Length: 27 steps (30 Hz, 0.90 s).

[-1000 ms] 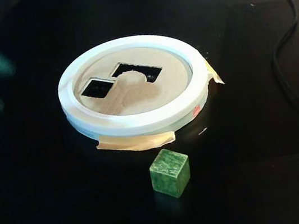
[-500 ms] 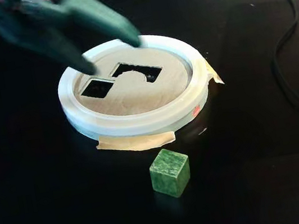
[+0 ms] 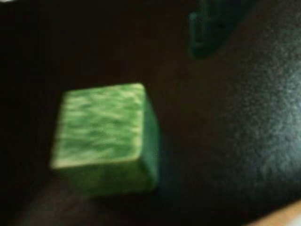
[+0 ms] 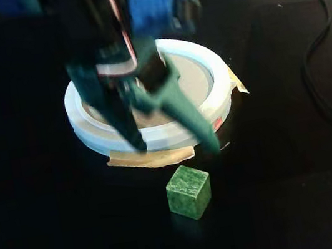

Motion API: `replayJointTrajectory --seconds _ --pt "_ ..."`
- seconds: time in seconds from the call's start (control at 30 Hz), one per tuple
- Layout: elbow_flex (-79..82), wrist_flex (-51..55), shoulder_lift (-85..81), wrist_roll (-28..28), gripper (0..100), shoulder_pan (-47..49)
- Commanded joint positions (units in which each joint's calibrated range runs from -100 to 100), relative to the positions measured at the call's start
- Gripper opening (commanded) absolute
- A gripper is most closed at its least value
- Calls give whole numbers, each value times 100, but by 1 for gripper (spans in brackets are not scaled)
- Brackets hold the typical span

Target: Pick up the square block and drop it in corresponding square shaped hole

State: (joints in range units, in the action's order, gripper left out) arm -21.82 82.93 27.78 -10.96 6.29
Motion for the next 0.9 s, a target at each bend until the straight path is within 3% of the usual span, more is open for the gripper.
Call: replayJointTrajectory --seconds 0.0,0.87 --pt "-669 1 514 -44 94 -192" --pt "-678 -531 1266 -49 93 -43"
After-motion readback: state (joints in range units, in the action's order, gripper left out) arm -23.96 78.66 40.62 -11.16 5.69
